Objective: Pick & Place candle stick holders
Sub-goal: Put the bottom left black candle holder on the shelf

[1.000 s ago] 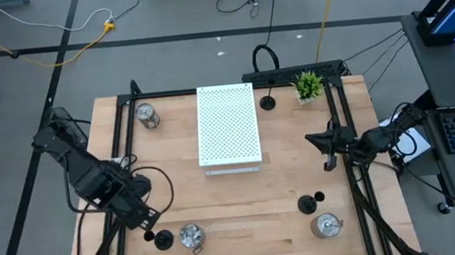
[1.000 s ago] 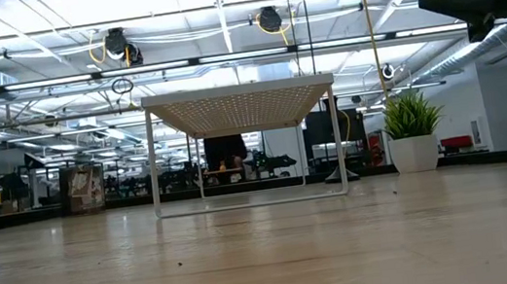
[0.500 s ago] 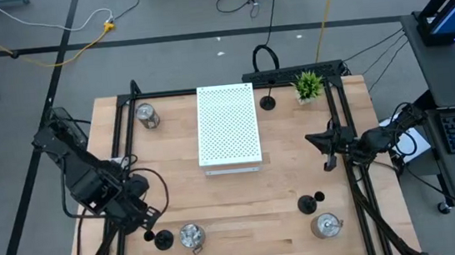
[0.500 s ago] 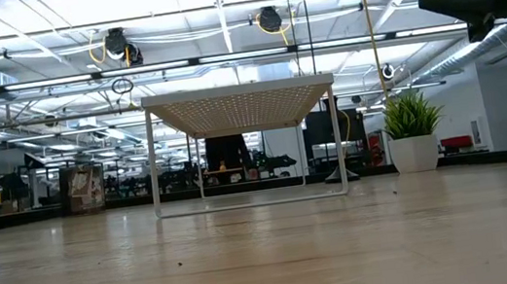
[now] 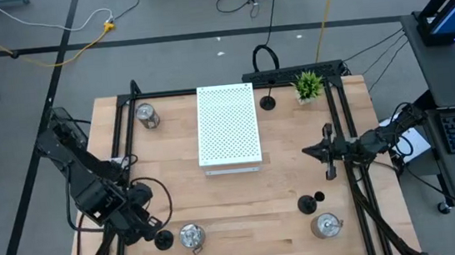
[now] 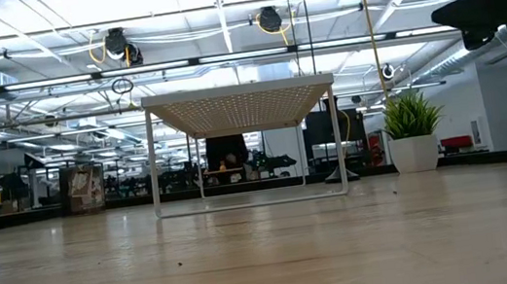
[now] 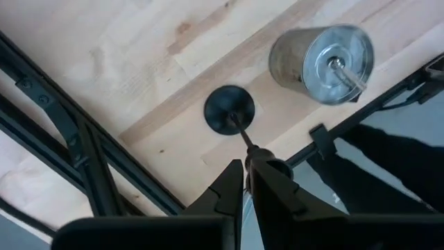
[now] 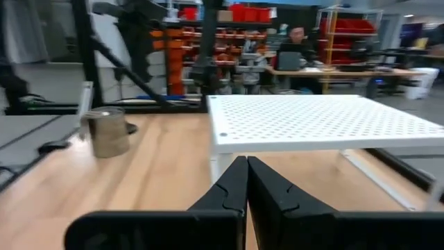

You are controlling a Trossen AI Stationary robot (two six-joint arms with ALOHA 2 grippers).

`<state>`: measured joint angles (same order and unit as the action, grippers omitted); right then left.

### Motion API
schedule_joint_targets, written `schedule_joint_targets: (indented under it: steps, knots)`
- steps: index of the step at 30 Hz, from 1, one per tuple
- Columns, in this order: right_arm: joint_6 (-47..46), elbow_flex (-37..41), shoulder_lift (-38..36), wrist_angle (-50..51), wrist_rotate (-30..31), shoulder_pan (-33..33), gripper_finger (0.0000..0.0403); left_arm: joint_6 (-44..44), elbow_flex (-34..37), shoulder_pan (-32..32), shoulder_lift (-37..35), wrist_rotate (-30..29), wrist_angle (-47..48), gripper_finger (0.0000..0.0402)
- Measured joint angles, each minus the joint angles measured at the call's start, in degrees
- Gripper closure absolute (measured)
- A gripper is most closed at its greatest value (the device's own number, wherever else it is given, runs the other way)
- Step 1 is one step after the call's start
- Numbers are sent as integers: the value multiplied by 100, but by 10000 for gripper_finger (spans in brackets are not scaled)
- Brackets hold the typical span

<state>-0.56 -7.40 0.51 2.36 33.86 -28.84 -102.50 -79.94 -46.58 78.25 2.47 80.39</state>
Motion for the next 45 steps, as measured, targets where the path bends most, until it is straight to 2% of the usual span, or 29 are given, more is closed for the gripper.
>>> schedule_joint_targets:
  steps: [4, 8, 13, 19, 24, 30, 45]
  knots:
    - [-25, 0, -1, 10, -233, 0, 403, -93, 0, 0, 22, 183, -16, 368]
    - [-25, 0, 0, 29, -100, 0, 403, -375, 0, -2, 20, 298, -79, 353]
    - [-25, 0, -1, 32, 113, 0, 403, -554, 0, -11, 21, 329, -200, 297]
    - [-49, 0, -2, 27, 206, 0, 403, -538, 0, -22, 205, 471, 151, 223]
    - [-133, 0, -2, 29, 208, 0, 403, -290, 0, -60, 429, 511, 152, 185]
    - [-133, 0, -2, 27, 208, 0, 403, -87, 0, -79, 671, 514, 154, 177]
    - [-135, 0, -2, 27, 208, 0, 403, -126, 0, -196, 733, 546, 99, 176]
